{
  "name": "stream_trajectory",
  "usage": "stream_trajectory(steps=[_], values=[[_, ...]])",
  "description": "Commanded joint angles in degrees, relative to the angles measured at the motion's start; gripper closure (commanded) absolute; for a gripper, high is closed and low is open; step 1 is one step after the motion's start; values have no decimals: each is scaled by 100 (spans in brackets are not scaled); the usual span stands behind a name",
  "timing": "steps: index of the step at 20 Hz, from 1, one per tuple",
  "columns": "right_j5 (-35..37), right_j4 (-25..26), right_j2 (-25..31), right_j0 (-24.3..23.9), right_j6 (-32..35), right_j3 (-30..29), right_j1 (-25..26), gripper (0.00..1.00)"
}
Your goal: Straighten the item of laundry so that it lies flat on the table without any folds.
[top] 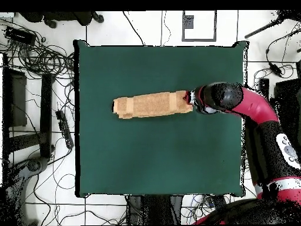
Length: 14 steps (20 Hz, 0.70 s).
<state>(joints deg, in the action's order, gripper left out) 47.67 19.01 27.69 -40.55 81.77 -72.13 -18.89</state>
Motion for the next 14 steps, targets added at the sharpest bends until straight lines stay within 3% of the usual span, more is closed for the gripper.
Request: stream_trajectory(steps=[1, 4, 8, 14], values=[[25, 42, 262, 306, -224, -336, 272, 0], [317, -183, 276, 329, -69, -322, 423, 0], [1421, -1012, 313, 297, 560, -408, 621, 0], [2134, -1878, 296, 341, 1034, -410, 685, 0]])
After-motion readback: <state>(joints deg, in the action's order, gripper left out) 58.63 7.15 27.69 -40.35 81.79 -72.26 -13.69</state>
